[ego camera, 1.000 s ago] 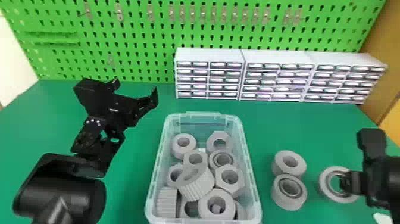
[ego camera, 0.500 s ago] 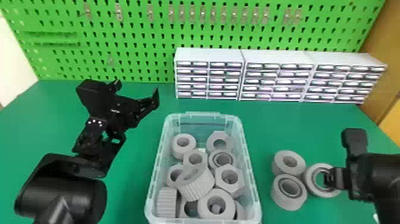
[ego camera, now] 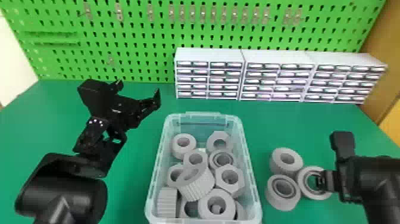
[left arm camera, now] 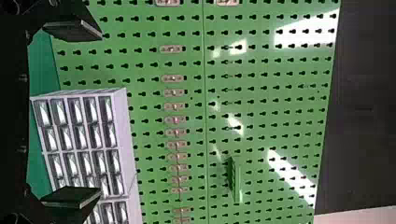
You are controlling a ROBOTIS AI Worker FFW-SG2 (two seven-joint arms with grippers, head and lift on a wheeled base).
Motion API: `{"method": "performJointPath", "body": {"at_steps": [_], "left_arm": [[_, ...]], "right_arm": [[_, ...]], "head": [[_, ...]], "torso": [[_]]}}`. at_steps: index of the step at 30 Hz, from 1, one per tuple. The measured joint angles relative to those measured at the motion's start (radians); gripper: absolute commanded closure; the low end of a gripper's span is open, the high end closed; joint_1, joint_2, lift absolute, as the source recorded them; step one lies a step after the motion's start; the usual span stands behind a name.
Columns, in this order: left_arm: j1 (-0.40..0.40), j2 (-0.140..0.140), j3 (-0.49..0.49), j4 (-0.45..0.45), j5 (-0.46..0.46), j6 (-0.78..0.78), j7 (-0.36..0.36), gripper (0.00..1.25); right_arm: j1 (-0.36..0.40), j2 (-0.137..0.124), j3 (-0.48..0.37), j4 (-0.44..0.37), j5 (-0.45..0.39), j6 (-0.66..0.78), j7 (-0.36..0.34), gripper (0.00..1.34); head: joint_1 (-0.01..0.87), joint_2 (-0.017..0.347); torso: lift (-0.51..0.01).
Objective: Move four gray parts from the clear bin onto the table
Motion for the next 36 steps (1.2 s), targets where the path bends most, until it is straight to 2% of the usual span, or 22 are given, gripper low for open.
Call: {"method": "performJointPath", "body": {"at_steps": [5,10,15,36], "left_arm": [[0.0,0.0,-0.001,0.0,0.001,0.0,-0.003,0.12],[0.0,0.0,-0.003,0.0,0.002,0.0,-0.003,0.12],[-0.001,0.0,-0.003,0.0,0.005,0.0,-0.004,0.12],[-0.001,0.0,-0.007,0.0,0.005,0.002,-0.006,0.12]], "right_arm": [[0.006,-0.001,0.008,-0.017,0.012,0.009,0.0,0.97],[0.008,-0.002,0.031,-0.045,0.062,0.027,0.0,0.74],[0.011,0.0,0.05,-0.068,0.104,0.033,0.0,0.62],[0.015,-0.002,0.066,-0.066,0.116,0.028,0.0,0.6]], "head": [[0.678,0.034],[0.678,0.034],[0.678,0.034],[0.678,0.034]], "torso": [[-0.05],[-0.05],[-0.05],[-0.05]]}}
